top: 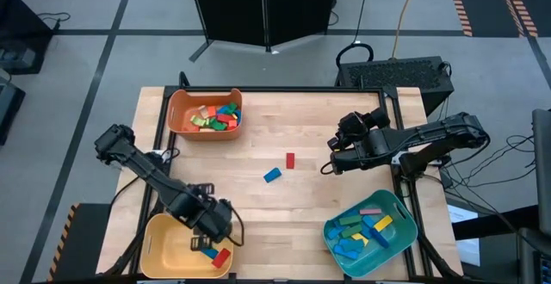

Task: Sort blocks by size
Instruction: Put the green triangular block into the yellow bin, then put the blue triangular block into the yellow bin

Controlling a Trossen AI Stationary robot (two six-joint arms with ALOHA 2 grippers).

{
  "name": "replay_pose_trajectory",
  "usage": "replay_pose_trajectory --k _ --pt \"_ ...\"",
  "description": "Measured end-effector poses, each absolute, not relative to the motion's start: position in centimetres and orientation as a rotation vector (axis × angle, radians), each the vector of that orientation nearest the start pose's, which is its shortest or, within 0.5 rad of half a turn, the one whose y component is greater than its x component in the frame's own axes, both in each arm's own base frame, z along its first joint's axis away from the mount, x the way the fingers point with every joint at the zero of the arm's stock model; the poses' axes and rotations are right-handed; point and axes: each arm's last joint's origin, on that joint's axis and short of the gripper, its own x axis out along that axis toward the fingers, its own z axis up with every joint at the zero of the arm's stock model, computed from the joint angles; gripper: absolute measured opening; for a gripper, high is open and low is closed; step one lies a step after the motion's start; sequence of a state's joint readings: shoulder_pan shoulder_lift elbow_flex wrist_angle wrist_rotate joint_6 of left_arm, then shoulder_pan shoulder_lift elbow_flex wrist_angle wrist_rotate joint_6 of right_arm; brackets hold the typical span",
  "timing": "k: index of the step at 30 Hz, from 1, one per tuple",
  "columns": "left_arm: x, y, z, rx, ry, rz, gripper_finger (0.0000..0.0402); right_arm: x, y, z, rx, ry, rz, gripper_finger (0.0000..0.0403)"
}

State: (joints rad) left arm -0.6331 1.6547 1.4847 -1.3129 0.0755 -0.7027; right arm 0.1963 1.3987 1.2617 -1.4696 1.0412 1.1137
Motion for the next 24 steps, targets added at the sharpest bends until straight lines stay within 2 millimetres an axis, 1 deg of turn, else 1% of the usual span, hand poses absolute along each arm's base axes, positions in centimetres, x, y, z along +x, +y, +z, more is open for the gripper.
replay_pose_trajectory --k 3,8,13,16,20,24 --pt "23.7 -18.8 27.7 -0.140 1.573 -0.070 0.0126 22.4 1.9 30.7 -0.040 0.754 -1.201 0.0224" --pt "23.9 -19.6 26.1 -0.211 1.574 -0.183 0.0126 22.4 1.9 30.7 -0.033 0.749 -1.200 0.0224" --pt "24.0 -19.8 25.4 -0.250 1.566 -0.197 0.0131 22.4 1.9 30.7 -0.032 0.748 -1.199 0.0224" --pt "24.0 -19.7 25.1 -0.266 1.568 -0.174 0.0151 22.4 1.9 30.7 -0.032 0.748 -1.199 0.0224" --pt "23.9 -19.6 24.9 -0.297 1.579 -0.112 0.0188 22.4 1.9 30.7 -0.031 0.748 -1.199 0.0224" --pt "23.8 -19.5 24.7 -0.294 1.585 -0.104 0.0222 22.4 1.9 30.7 -0.031 0.748 -1.199 0.0224"
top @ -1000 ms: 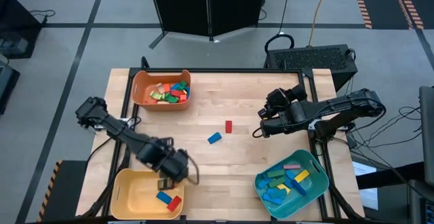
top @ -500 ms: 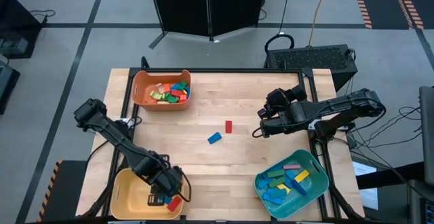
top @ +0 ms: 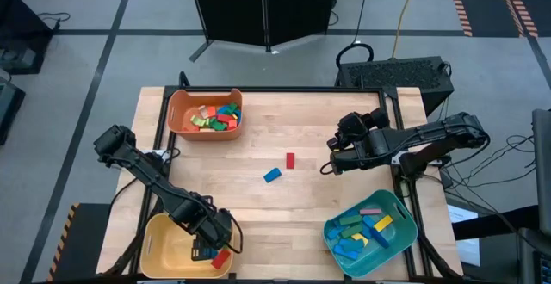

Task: Sort blocks by size
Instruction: Put the blue triangular block into the yellow bin

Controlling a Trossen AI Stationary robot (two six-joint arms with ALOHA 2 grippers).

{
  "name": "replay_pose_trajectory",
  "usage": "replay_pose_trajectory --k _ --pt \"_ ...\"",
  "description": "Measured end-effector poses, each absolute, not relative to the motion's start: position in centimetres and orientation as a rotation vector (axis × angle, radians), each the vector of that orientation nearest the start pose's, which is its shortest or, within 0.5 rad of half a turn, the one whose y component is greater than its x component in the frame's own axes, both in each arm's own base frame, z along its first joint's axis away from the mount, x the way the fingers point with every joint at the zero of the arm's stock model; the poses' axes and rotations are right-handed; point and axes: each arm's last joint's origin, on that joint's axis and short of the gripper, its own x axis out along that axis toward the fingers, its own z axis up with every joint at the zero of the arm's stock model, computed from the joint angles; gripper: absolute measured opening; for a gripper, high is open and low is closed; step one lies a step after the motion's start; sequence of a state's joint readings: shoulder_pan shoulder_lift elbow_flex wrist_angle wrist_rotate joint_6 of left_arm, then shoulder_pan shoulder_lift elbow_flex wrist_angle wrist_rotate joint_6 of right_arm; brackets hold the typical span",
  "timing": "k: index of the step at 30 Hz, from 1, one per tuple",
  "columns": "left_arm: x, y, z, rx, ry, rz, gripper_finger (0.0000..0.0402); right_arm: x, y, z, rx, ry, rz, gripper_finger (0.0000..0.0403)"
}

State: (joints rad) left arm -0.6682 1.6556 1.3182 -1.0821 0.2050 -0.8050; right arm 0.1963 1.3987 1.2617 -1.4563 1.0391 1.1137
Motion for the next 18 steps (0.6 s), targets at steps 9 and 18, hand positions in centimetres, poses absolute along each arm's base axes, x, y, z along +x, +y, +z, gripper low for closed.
replay_pose_trajectory --k 9,18 --pt "24.3 -18.1 25.0 -0.158 1.579 -0.132 0.0244 22.5 1.9 30.7 -0.024 0.742 -1.198 0.0224" --pt "25.5 -15.8 26.6 -0.044 1.539 -0.099 0.0244 22.6 1.9 30.7 -0.024 0.741 -1.196 0.0224"
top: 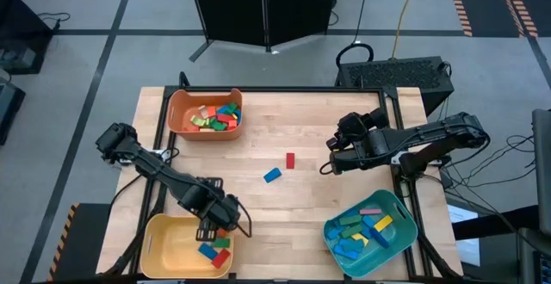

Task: Sort blocks by size
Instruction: Put the blue triangular block into the yellow bin

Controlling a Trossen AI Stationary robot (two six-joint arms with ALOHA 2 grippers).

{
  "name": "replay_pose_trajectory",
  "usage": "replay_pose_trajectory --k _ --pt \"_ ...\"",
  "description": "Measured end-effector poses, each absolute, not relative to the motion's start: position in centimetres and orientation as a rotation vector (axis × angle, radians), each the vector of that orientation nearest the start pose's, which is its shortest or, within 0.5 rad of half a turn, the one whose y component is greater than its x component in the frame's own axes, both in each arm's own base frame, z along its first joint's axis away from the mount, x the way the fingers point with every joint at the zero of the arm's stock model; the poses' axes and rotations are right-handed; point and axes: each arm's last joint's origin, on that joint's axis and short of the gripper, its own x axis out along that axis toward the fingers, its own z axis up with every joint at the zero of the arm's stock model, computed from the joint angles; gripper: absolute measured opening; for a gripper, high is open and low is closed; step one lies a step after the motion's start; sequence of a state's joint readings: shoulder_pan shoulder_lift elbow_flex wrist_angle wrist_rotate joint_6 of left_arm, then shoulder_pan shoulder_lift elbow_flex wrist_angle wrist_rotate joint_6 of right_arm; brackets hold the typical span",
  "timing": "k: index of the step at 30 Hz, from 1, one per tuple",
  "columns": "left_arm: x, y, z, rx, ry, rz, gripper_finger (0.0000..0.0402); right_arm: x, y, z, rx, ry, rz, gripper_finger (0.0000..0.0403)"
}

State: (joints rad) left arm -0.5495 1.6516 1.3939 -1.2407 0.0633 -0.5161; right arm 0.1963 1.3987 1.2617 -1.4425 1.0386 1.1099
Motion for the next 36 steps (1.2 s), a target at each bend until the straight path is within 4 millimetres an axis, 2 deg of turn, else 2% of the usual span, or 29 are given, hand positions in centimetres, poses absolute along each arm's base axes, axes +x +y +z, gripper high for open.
replay_pose_trajectory --k 10,18,24,29,36 --pt "27.4 -13.5 29.7 0.011 1.429 -0.071 0.0244 22.6 1.9 30.7 -0.022 0.739 -1.195 0.0224" --pt "28.9 -11.4 30.2 0.064 1.327 0.041 0.0244 22.6 1.9 30.7 -0.020 0.738 -1.196 0.0224" --pt "31.2 -10.4 30.7 0.015 1.126 0.104 0.0244 22.6 1.9 30.7 -0.019 0.736 -1.196 0.0224" --pt "33.2 -10.0 29.7 0.028 1.067 0.109 0.0244 22.6 1.9 30.7 -0.018 0.737 -1.196 0.0224" --pt "35.7 -8.7 25.8 0.074 1.132 0.299 0.0244 22.6 1.9 30.7 -0.021 0.739 -1.195 0.0224"
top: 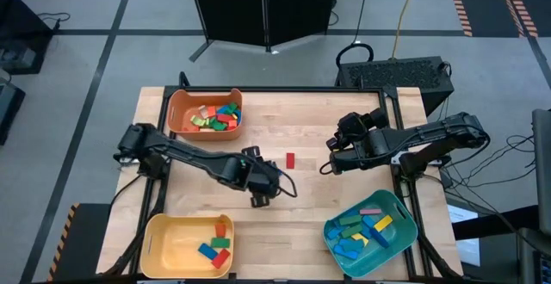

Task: Sort blocks by size
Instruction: Put the blue triangular block into the yellow bin

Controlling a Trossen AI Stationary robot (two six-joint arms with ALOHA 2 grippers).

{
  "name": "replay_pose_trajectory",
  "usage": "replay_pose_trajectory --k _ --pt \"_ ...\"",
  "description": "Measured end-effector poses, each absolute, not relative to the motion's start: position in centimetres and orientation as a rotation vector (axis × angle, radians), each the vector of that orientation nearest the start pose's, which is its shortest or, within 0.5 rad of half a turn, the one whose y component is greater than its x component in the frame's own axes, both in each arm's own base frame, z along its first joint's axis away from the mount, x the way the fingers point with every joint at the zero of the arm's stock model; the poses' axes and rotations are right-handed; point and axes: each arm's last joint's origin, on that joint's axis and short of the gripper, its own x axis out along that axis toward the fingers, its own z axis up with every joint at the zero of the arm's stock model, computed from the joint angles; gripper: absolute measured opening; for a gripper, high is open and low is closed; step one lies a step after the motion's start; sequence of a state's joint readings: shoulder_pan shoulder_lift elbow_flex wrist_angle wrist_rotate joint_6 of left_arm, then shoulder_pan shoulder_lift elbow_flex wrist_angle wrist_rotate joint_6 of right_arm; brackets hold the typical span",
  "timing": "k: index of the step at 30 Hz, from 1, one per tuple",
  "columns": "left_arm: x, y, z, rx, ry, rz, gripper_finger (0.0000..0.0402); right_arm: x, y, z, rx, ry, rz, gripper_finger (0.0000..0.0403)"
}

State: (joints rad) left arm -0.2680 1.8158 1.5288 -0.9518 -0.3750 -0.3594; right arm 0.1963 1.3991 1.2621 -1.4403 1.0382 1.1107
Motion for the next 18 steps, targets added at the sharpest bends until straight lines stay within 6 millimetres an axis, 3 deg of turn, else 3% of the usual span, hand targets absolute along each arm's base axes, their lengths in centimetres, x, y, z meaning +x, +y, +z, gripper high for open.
replay_pose_trajectory --k 11,18 --pt "39.0 -4.9 20.4 -0.018 1.203 0.474 0.0245 22.6 1.9 30.7 -0.030 0.745 -1.192 0.0224" --pt "40.1 -2.6 17.6 -0.081 1.268 0.482 0.0245 22.6 1.9 30.7 -0.040 0.749 -1.189 0.0224"
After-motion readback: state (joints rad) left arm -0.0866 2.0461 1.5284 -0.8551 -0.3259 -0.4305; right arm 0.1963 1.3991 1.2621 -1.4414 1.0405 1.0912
